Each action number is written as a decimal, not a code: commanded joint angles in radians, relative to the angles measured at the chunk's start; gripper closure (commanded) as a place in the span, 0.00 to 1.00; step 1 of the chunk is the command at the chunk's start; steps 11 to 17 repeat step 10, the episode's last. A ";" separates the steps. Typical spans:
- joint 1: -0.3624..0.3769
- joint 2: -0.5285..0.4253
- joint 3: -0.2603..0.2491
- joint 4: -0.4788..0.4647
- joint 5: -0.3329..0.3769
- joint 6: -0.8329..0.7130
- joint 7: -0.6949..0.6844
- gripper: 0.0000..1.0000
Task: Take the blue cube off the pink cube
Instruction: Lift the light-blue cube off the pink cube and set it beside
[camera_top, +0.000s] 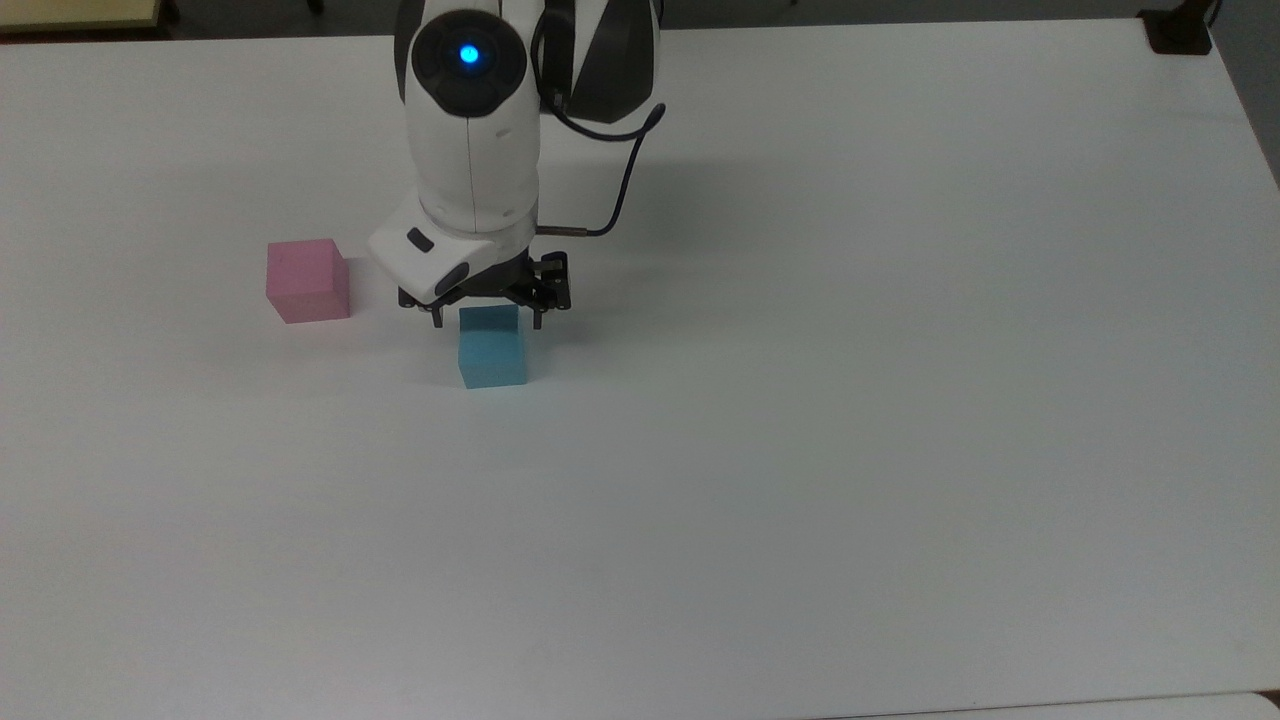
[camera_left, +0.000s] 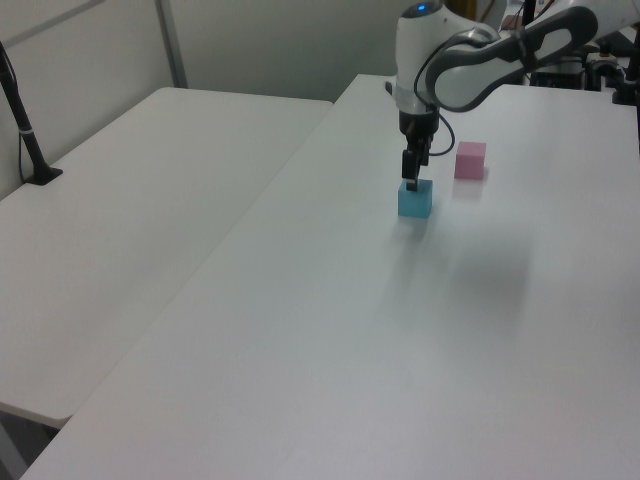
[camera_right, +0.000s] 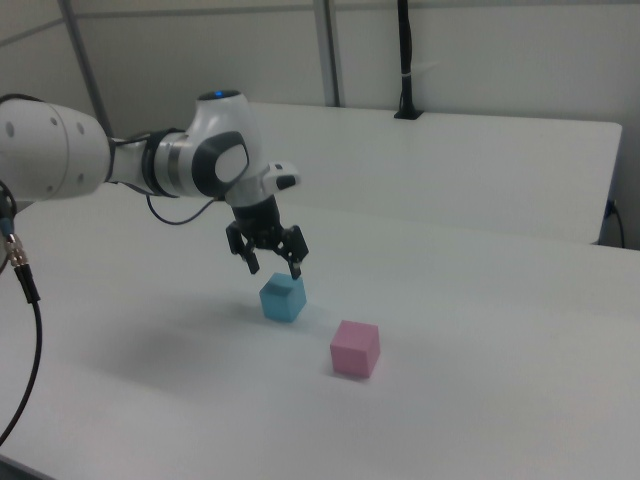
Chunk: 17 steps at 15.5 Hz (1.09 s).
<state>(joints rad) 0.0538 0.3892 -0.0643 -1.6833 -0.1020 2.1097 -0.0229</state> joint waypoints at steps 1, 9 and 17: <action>0.043 -0.157 -0.011 -0.021 -0.001 -0.118 0.024 0.00; 0.046 -0.336 -0.020 -0.019 0.059 -0.349 0.035 0.00; 0.046 -0.336 -0.020 -0.018 0.059 -0.349 0.055 0.00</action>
